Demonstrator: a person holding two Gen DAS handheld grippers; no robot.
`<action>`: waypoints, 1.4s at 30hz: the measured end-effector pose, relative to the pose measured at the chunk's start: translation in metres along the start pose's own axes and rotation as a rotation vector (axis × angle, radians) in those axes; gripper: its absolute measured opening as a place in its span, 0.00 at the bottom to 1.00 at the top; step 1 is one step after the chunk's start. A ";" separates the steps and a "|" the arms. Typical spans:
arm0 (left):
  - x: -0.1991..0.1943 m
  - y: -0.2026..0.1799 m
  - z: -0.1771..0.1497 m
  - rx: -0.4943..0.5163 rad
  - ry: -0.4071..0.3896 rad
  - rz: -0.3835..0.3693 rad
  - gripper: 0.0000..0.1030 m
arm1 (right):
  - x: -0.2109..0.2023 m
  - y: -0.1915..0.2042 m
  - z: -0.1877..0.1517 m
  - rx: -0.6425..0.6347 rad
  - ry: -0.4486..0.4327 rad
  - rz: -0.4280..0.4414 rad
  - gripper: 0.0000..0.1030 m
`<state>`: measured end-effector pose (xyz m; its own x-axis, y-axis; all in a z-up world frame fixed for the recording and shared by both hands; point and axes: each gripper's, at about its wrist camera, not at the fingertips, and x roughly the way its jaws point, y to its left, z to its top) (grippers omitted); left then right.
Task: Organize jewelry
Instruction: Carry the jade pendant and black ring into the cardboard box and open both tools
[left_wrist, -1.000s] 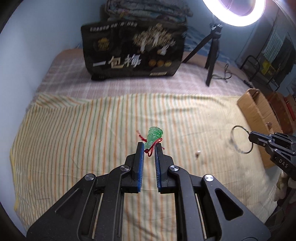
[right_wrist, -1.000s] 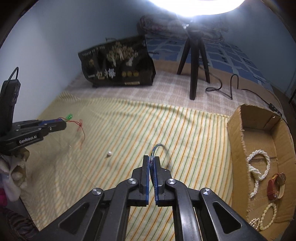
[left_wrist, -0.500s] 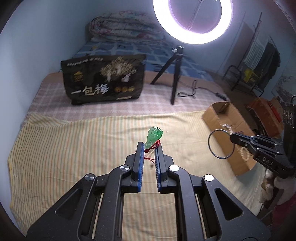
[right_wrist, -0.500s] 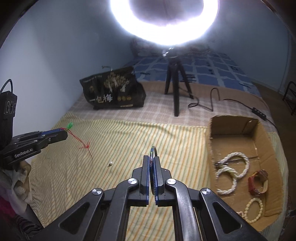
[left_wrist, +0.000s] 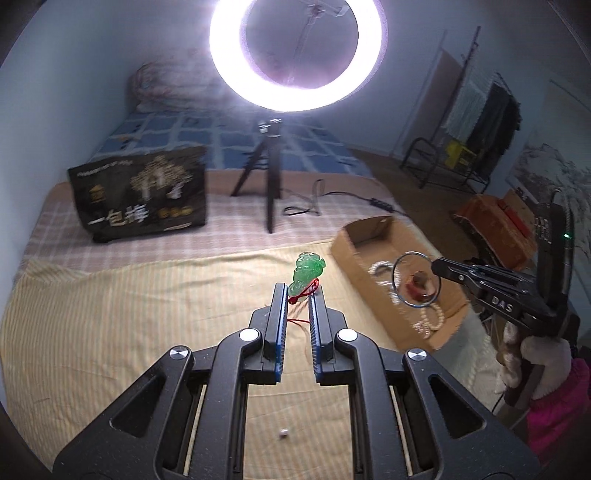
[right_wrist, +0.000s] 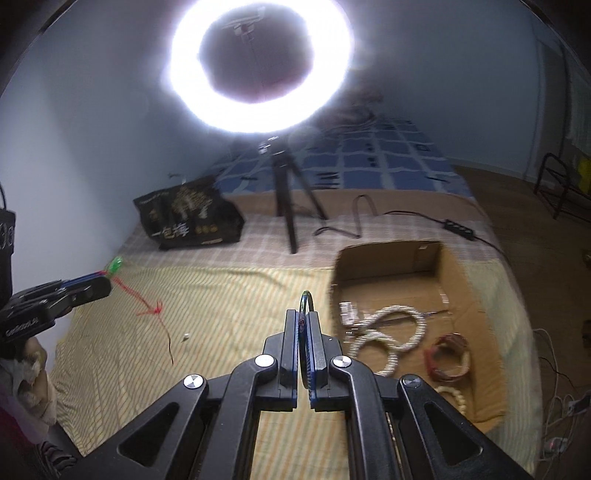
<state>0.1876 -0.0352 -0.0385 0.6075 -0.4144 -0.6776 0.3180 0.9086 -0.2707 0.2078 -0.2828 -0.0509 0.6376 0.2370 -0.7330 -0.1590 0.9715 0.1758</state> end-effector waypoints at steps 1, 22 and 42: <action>0.000 -0.007 0.001 0.006 -0.003 -0.011 0.09 | -0.004 -0.008 0.000 0.014 -0.006 -0.009 0.01; 0.052 -0.125 0.006 0.126 0.015 -0.177 0.09 | -0.032 -0.118 -0.025 0.158 0.003 -0.176 0.01; 0.126 -0.170 -0.020 0.207 0.132 -0.149 0.09 | -0.013 -0.129 -0.046 0.141 0.094 -0.192 0.01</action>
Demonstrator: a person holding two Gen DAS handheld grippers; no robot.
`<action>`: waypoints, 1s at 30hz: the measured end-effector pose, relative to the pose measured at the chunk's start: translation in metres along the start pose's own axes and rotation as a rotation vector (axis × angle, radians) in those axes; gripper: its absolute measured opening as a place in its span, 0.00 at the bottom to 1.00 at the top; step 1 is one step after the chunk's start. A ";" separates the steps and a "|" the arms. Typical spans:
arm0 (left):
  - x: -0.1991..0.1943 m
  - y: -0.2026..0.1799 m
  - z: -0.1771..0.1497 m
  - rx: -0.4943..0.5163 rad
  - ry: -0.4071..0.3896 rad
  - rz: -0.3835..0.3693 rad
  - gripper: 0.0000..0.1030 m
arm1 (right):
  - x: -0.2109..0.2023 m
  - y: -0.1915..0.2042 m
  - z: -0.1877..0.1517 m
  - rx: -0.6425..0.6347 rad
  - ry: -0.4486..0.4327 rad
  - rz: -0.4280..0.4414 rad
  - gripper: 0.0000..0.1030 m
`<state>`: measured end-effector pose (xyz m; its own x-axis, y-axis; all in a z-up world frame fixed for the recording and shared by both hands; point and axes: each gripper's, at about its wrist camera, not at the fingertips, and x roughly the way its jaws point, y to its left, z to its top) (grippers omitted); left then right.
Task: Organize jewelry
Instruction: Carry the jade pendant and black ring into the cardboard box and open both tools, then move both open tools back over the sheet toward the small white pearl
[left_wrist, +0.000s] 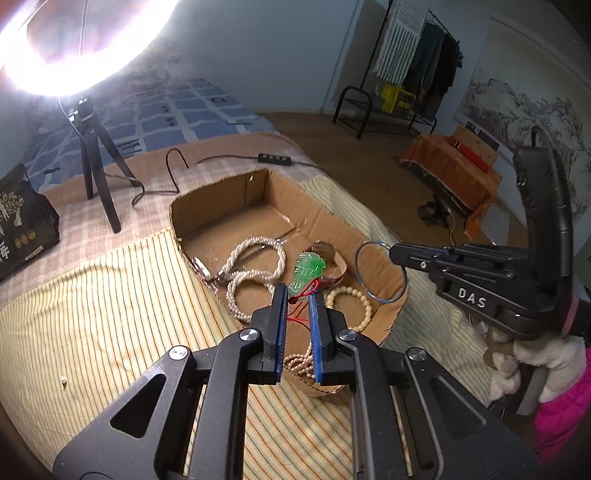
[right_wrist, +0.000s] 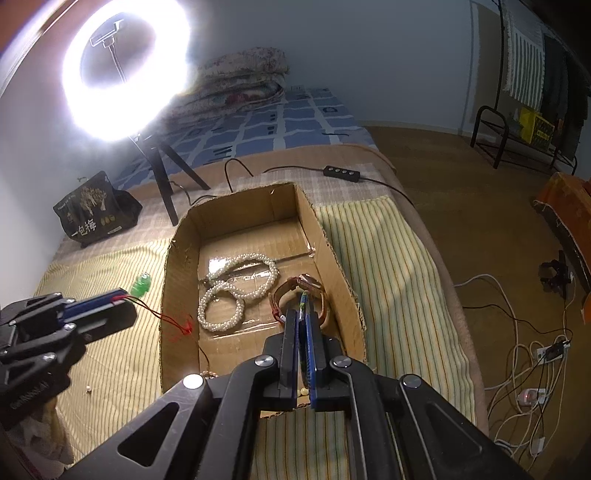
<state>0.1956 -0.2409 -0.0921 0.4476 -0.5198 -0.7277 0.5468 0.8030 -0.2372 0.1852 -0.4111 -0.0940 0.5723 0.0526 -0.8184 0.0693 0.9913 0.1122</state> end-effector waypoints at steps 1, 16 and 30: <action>0.002 0.000 -0.001 -0.001 0.005 0.001 0.09 | 0.001 0.000 0.000 -0.002 0.002 -0.001 0.01; 0.002 0.005 -0.004 0.013 0.022 0.022 0.36 | -0.005 0.002 0.002 0.023 -0.028 -0.047 0.60; -0.027 0.038 -0.006 -0.019 -0.003 0.081 0.36 | -0.018 0.021 0.004 0.013 -0.059 -0.018 0.62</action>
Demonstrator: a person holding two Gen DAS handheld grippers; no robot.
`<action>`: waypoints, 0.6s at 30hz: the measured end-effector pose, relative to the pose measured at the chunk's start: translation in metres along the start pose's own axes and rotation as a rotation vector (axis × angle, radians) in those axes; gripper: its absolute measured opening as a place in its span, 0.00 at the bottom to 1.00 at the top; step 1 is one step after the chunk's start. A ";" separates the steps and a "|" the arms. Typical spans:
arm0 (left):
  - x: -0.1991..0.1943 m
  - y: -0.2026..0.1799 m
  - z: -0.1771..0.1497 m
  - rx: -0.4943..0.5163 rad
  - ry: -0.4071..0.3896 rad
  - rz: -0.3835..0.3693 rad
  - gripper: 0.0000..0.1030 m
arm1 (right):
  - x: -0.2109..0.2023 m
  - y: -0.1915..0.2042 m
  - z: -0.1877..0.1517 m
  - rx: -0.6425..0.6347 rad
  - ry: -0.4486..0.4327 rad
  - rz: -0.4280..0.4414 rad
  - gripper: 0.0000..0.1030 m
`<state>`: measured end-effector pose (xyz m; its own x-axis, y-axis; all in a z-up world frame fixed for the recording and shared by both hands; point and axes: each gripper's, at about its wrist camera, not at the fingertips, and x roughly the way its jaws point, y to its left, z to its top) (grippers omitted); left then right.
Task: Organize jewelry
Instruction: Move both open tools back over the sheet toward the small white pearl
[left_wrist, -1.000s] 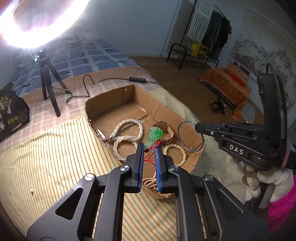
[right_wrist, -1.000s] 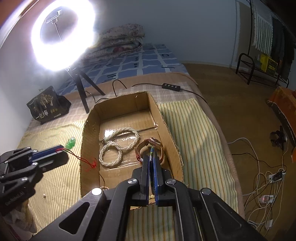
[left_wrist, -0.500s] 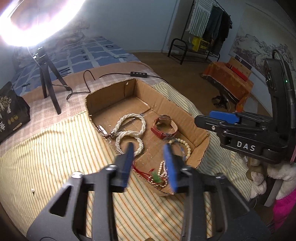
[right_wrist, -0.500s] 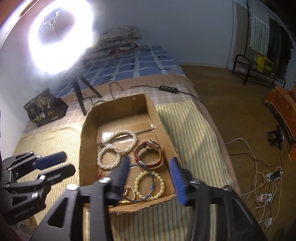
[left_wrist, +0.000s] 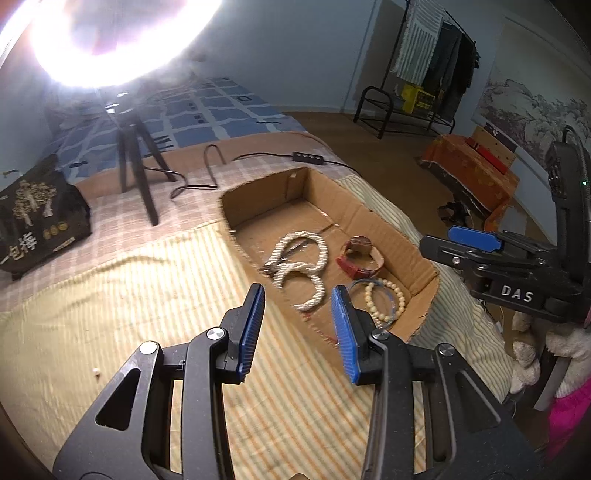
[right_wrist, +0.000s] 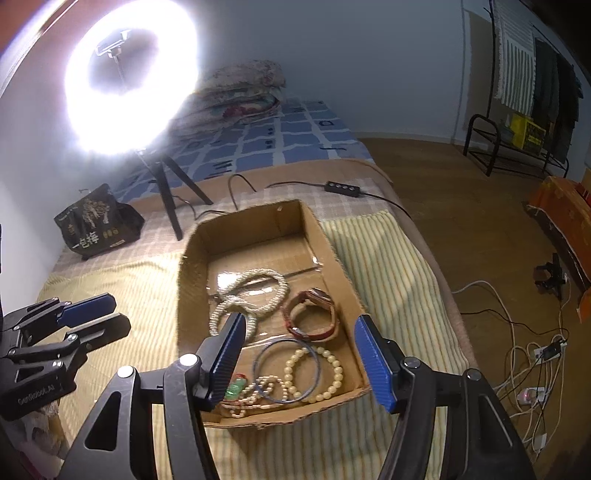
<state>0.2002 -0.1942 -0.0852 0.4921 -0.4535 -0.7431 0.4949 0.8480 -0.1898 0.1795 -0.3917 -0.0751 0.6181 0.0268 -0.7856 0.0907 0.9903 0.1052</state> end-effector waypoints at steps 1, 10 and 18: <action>-0.003 0.005 0.000 -0.002 -0.001 0.007 0.36 | -0.002 0.003 0.000 -0.005 -0.004 0.005 0.62; -0.046 0.068 0.000 -0.079 -0.005 0.080 0.36 | -0.014 0.037 0.002 -0.051 -0.033 0.059 0.62; -0.076 0.135 -0.020 -0.189 0.000 0.122 0.36 | -0.016 0.077 -0.004 -0.118 -0.024 0.125 0.62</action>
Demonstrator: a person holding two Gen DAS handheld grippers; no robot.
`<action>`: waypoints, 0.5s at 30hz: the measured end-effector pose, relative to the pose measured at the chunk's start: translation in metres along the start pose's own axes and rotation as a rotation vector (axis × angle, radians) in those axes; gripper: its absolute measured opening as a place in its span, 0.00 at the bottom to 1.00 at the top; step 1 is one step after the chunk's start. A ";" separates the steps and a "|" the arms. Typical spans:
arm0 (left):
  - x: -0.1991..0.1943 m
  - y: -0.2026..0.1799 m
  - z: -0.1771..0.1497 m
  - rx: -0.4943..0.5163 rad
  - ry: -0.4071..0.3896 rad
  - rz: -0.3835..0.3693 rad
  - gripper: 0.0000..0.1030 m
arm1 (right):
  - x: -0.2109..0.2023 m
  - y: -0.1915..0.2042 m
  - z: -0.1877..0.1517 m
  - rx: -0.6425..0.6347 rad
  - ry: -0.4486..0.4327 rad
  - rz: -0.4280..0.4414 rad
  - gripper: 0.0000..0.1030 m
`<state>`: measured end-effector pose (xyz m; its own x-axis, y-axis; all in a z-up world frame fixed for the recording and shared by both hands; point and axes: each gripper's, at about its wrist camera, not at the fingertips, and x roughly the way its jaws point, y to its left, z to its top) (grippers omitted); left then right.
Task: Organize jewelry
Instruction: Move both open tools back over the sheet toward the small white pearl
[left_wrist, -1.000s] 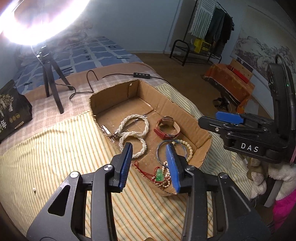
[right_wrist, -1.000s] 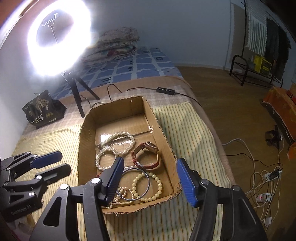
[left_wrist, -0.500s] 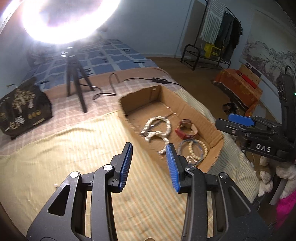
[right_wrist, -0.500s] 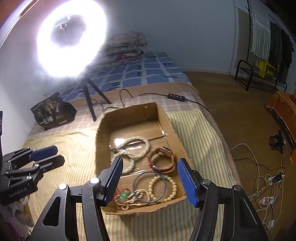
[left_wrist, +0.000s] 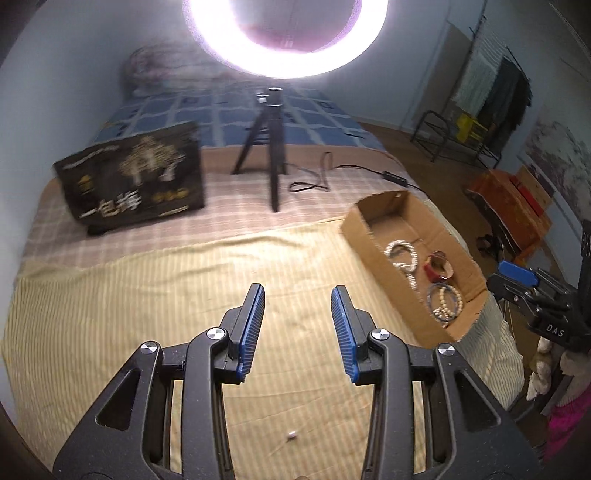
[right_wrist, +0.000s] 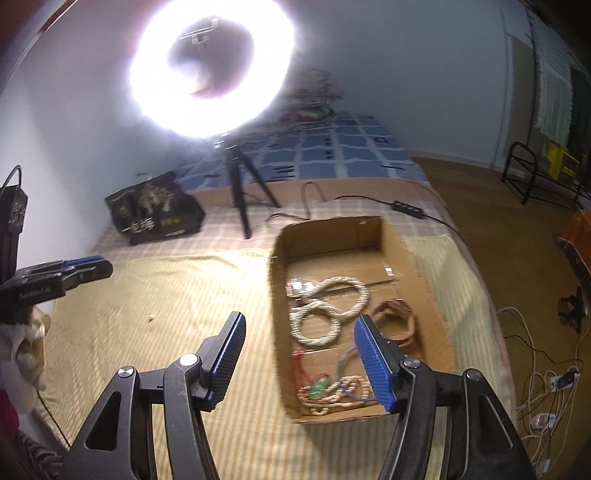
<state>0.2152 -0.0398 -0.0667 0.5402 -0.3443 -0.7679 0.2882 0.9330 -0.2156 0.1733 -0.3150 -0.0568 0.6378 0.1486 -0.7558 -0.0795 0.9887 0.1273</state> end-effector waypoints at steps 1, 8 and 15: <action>0.000 0.006 -0.003 -0.005 0.003 0.008 0.36 | 0.002 0.005 -0.001 -0.007 0.005 0.008 0.62; 0.007 0.033 -0.018 -0.015 0.042 0.026 0.28 | 0.023 0.045 -0.014 -0.062 0.058 0.099 0.59; 0.029 0.057 -0.030 -0.056 0.079 0.016 0.20 | 0.043 0.097 -0.046 -0.160 0.126 0.188 0.55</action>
<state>0.2238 0.0069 -0.1198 0.4795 -0.3221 -0.8163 0.2345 0.9434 -0.2345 0.1581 -0.2115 -0.1067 0.5007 0.3215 -0.8037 -0.3137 0.9328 0.1777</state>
